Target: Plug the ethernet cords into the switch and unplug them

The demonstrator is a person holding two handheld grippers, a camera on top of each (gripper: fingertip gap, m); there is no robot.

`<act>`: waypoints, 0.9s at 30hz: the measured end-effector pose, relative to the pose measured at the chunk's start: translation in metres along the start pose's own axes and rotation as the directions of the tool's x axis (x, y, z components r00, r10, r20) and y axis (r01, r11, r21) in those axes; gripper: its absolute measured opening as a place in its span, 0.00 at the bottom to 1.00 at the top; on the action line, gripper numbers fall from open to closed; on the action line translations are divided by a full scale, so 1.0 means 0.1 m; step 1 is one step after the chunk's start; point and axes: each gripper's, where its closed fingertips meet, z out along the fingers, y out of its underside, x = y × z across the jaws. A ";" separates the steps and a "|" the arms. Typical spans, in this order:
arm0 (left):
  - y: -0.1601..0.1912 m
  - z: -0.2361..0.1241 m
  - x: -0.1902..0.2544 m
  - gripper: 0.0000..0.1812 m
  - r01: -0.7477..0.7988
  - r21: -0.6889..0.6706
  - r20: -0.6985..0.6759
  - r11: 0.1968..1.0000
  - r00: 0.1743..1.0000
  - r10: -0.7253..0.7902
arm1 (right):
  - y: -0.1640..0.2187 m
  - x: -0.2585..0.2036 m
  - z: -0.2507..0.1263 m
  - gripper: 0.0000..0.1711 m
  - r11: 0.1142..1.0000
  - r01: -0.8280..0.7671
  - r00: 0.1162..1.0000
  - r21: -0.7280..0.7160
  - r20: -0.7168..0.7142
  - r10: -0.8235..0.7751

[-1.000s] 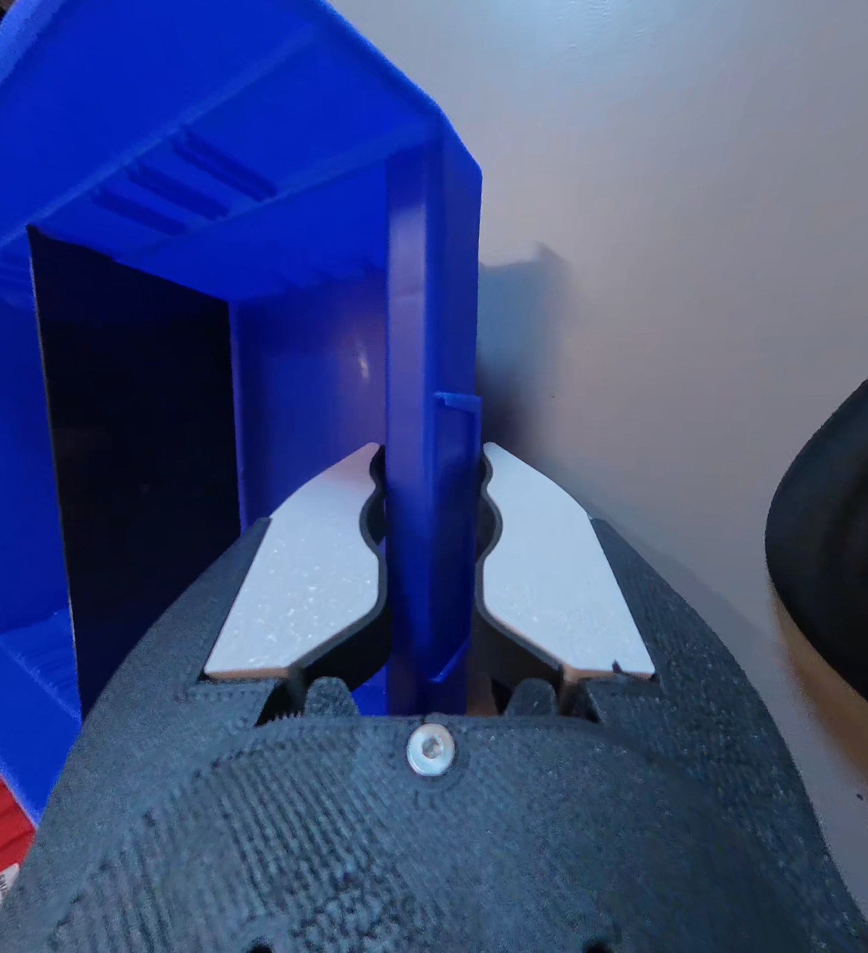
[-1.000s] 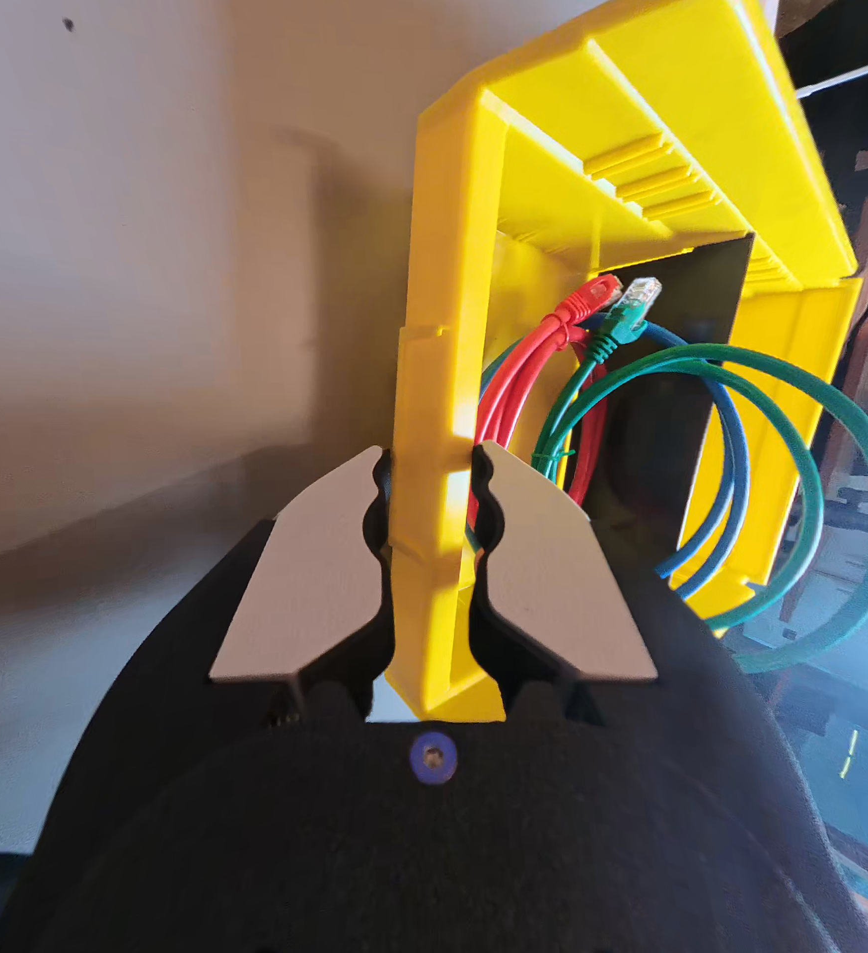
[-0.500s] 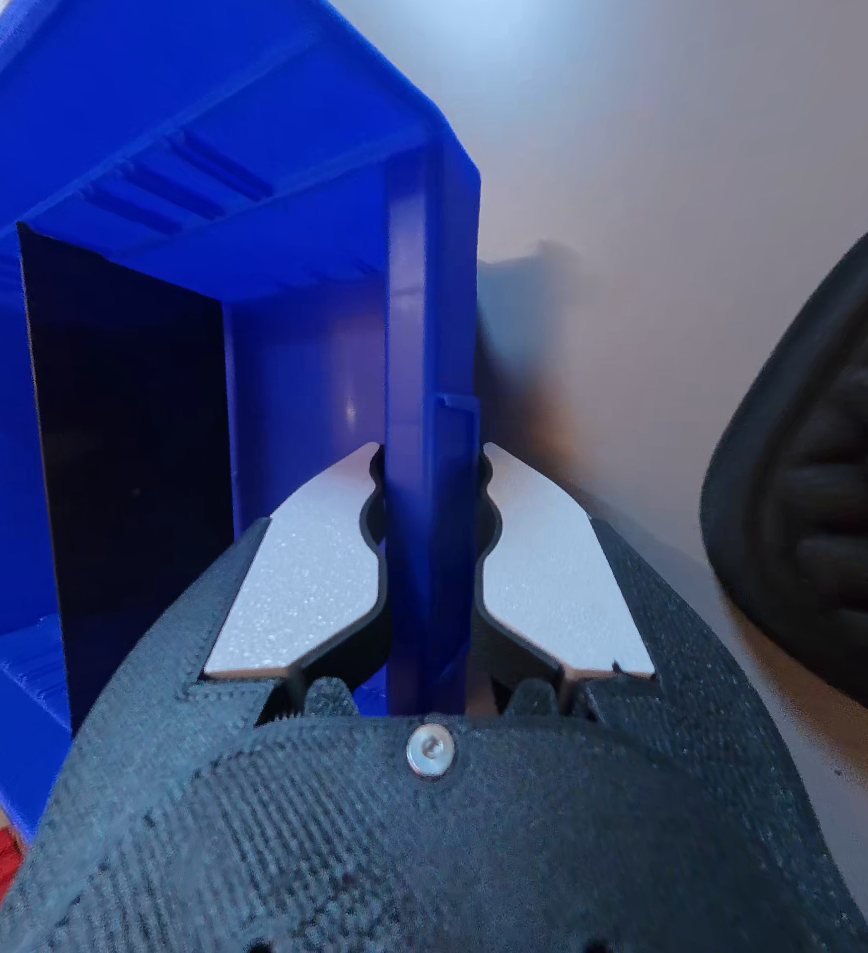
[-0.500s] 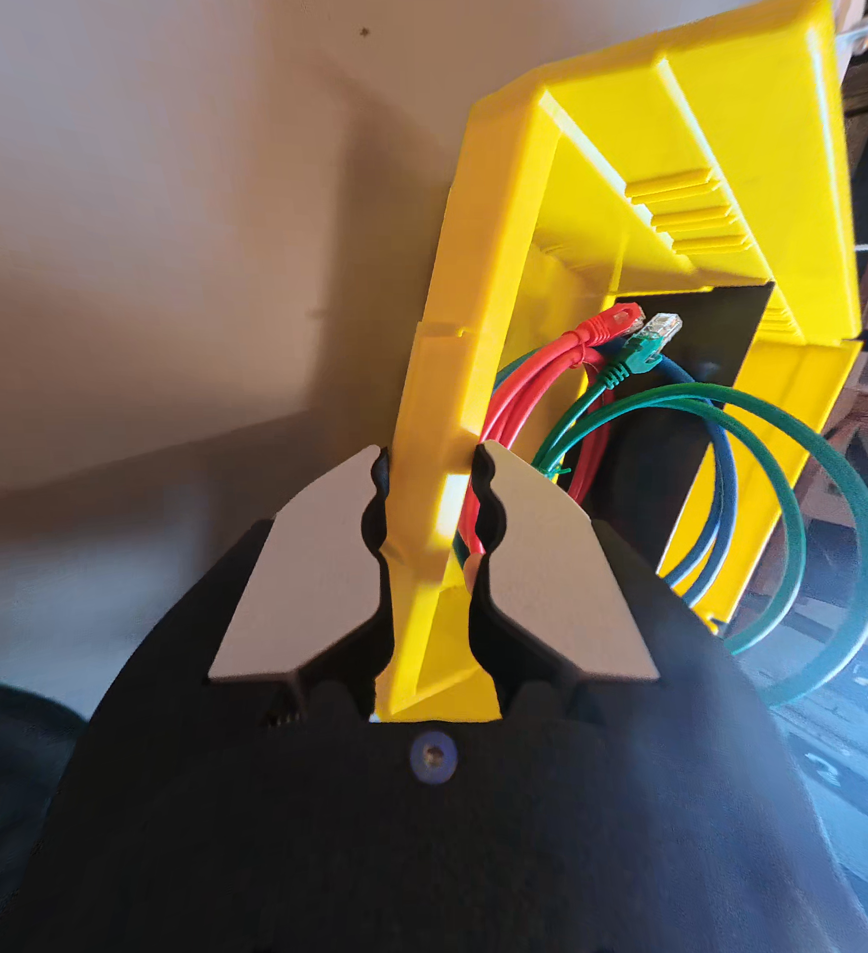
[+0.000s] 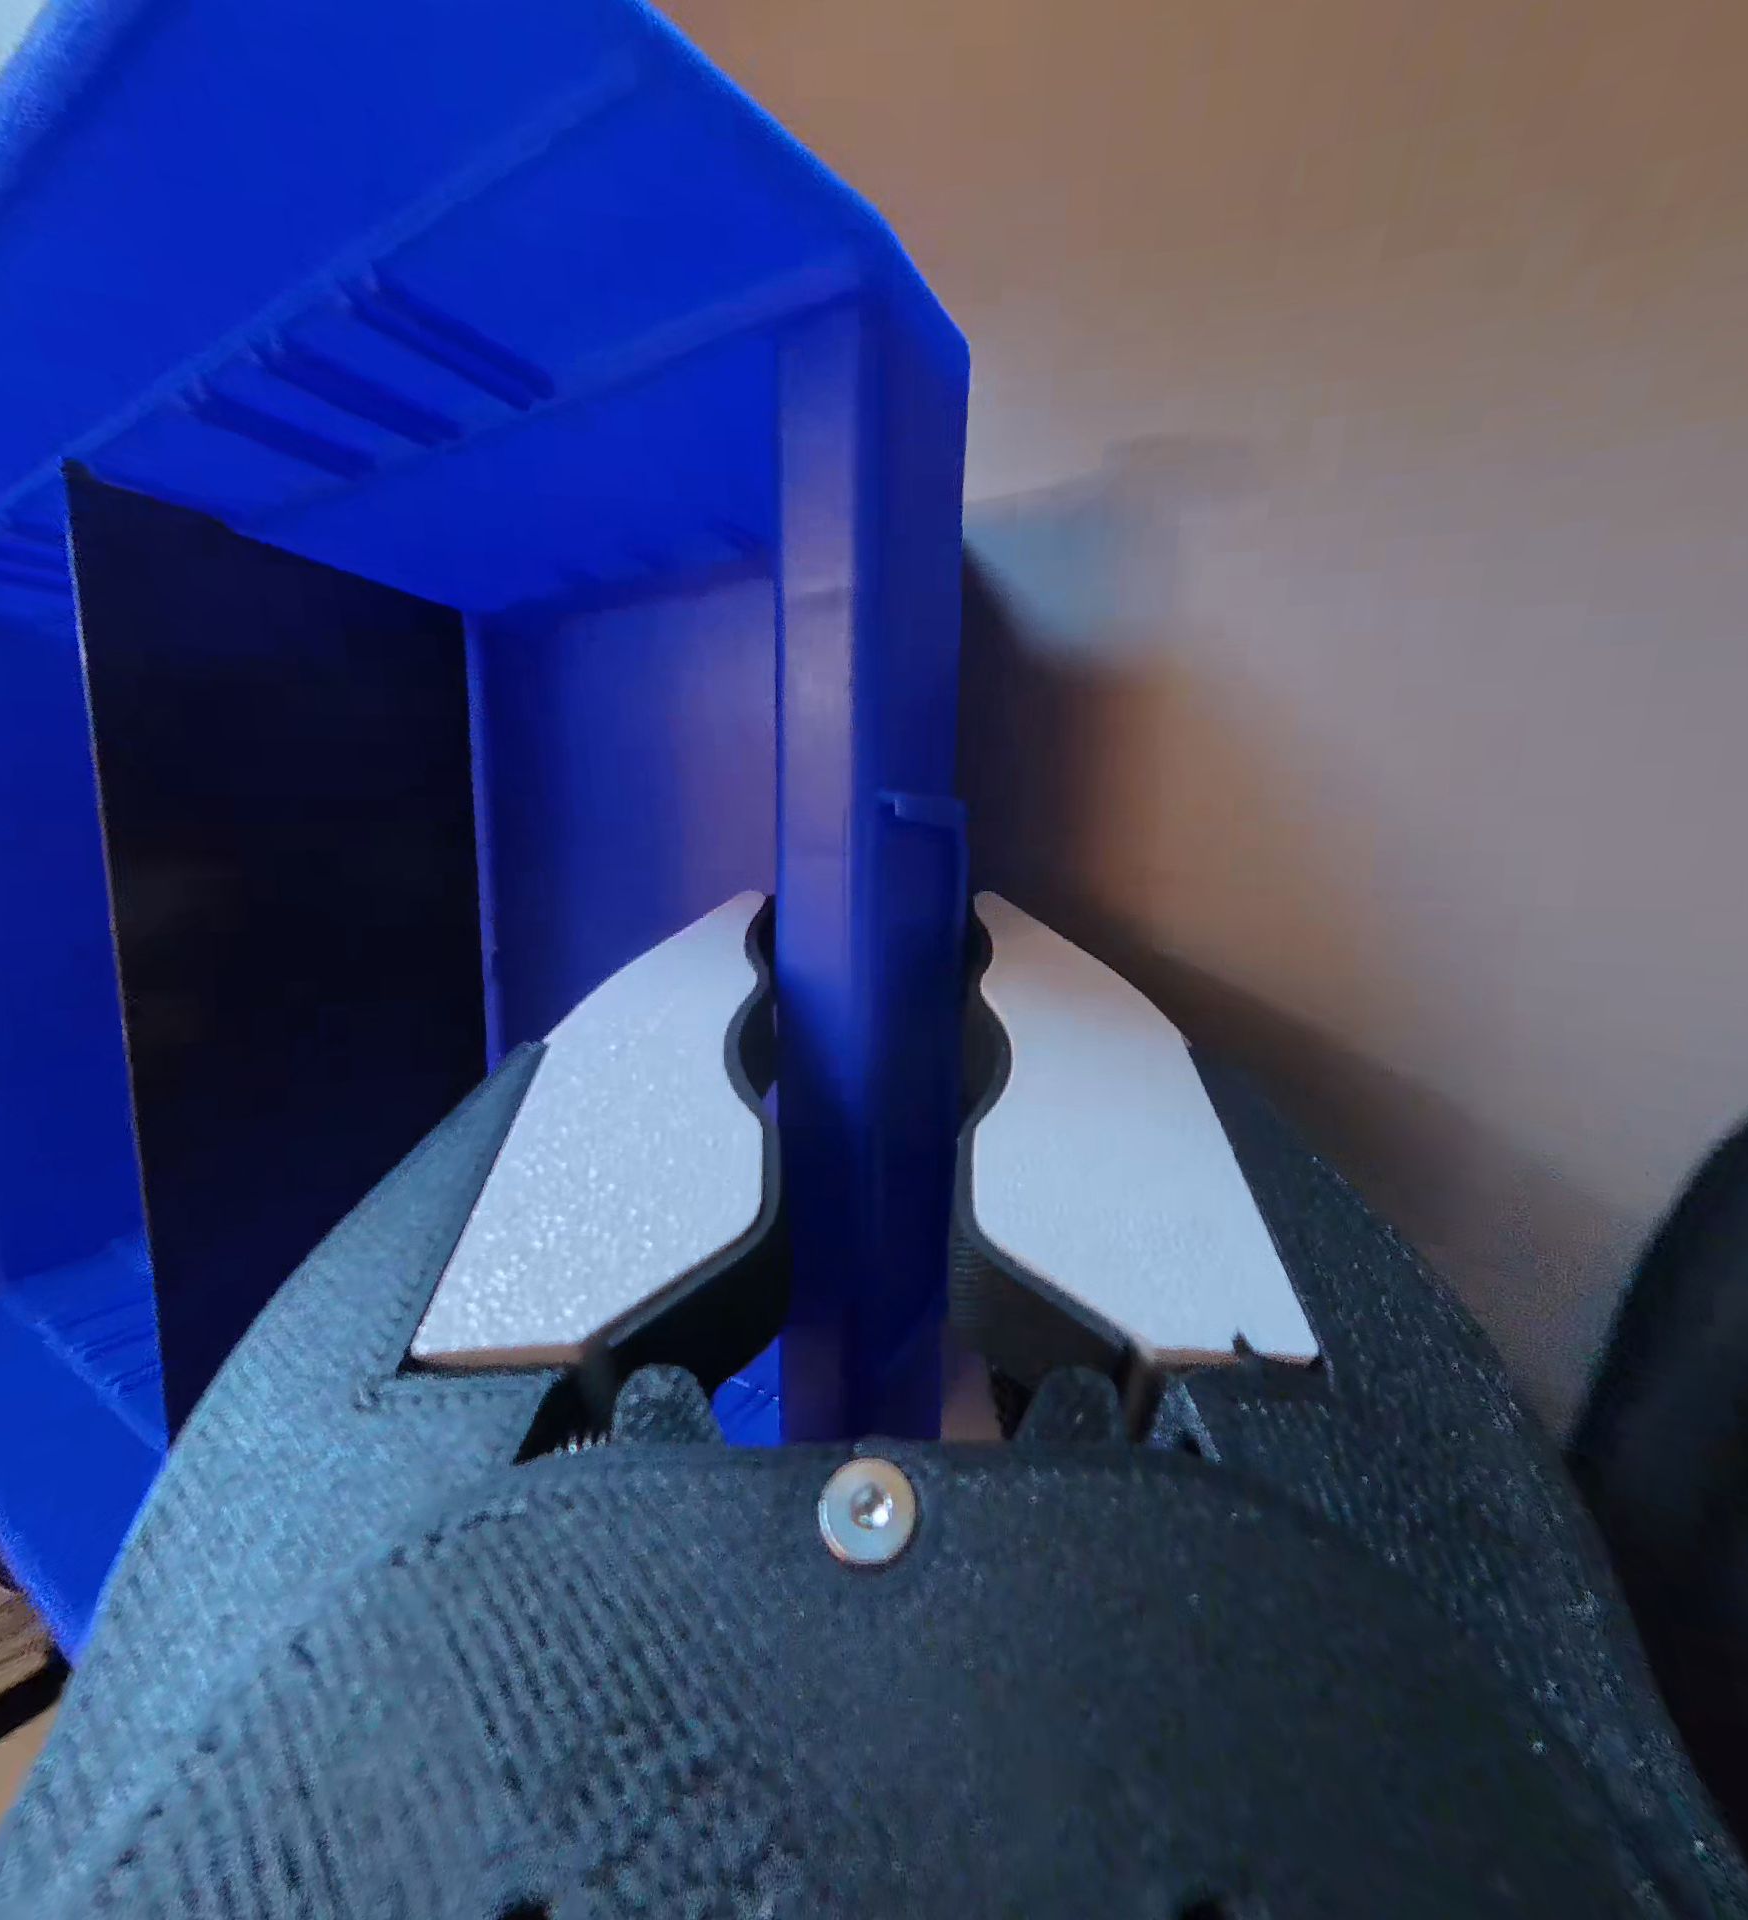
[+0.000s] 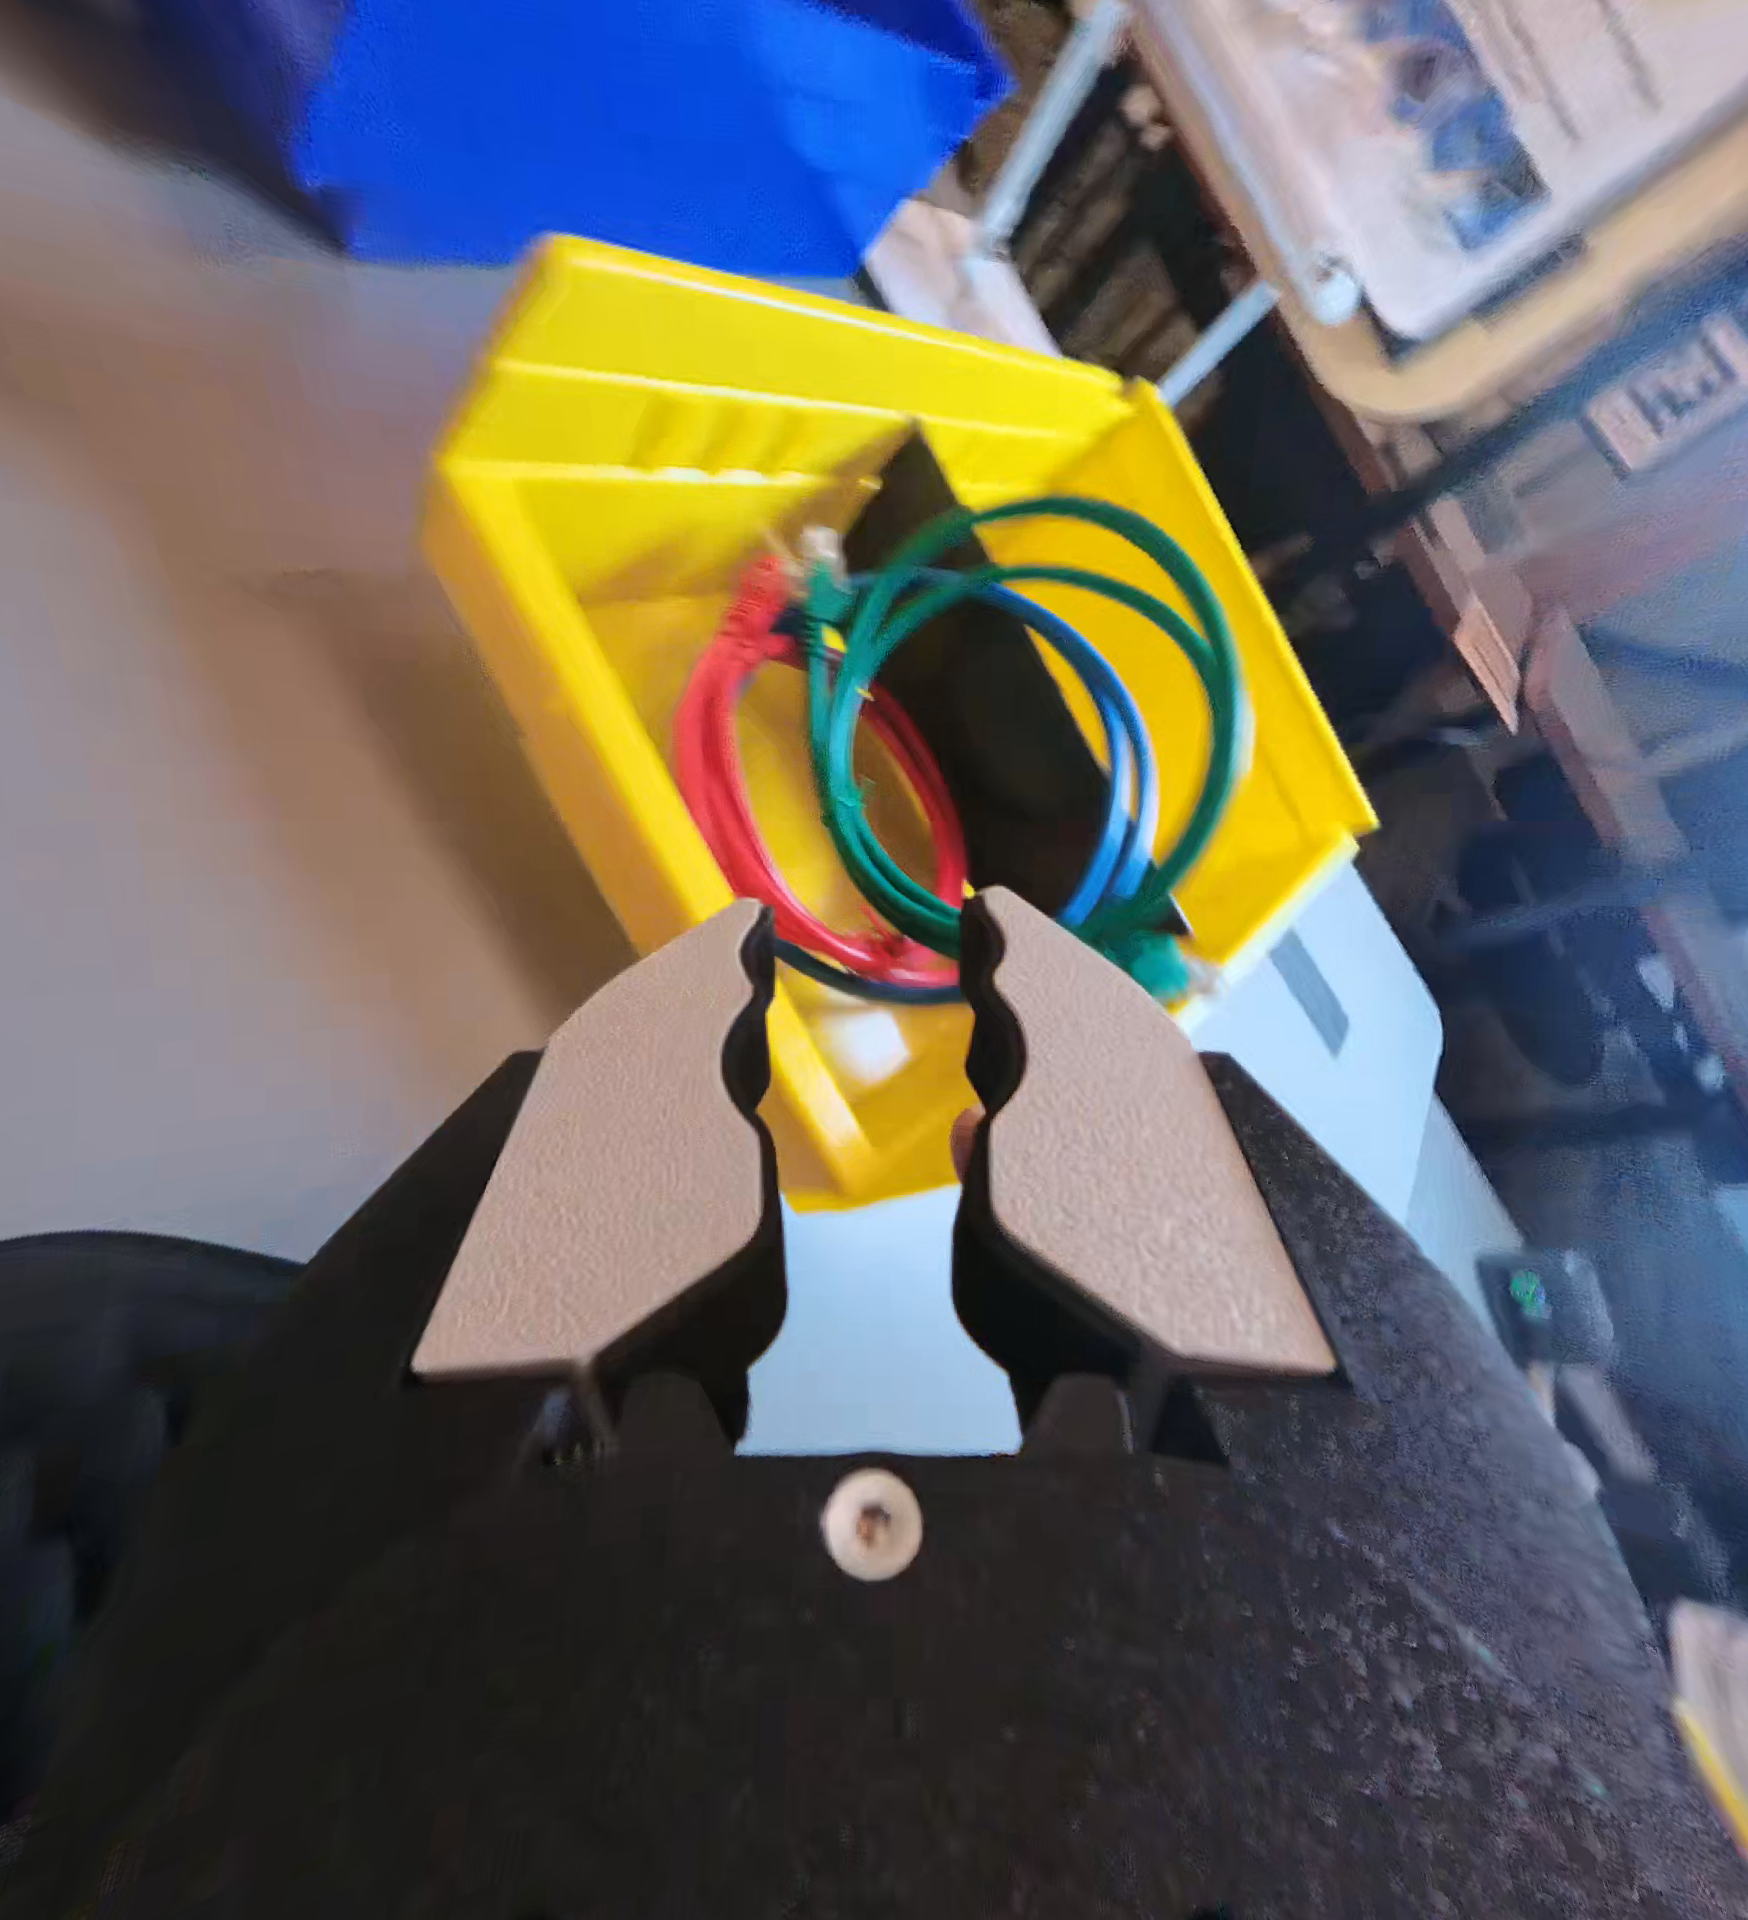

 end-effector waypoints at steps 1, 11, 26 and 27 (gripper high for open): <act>-0.06 0.04 -0.03 0.18 -0.017 0.015 0.010 1.000 1.000 0.017 | 0.10 0.12 -0.05 0.23 0.997 -0.071 0.997 -0.003 -0.034 0.071; -1.66 -0.32 0.44 0.22 0.614 0.366 -0.387 0.699 0.784 -0.485 | 0.73 0.11 0.06 0.37 0.884 -0.462 0.886 -0.066 -0.004 0.463; -1.97 0.28 0.06 0.20 0.715 0.414 -0.213 0.564 0.678 -0.703 | 0.64 0.30 0.46 0.28 0.859 -0.513 0.856 -0.009 -0.086 0.510; -1.96 0.30 0.05 0.19 0.714 0.412 -0.207 0.566 0.678 -0.705 | 0.63 0.29 0.47 0.28 0.851 -0.525 0.849 -0.004 -0.074 0.523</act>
